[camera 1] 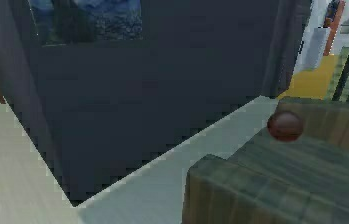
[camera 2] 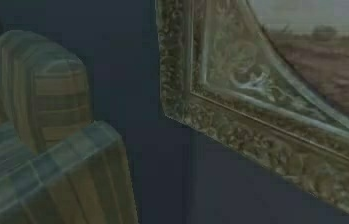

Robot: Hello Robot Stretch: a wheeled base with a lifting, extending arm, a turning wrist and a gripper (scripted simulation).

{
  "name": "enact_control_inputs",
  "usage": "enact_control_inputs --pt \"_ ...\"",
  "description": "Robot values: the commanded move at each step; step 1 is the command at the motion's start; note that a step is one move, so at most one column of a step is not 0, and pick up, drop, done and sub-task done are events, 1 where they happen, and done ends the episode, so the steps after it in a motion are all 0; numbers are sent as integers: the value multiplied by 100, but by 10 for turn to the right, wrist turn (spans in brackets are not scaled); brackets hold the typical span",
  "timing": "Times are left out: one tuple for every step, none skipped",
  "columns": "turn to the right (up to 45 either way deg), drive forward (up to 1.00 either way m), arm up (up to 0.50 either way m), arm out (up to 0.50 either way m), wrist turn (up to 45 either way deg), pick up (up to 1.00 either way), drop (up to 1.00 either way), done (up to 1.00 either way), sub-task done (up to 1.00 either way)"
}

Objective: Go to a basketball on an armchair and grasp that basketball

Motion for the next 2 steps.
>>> enact_control_inputs --pt "-180 0 0 0 0 0 0 0 0" --pt "0 65 0 0 0 0 0 0 0"
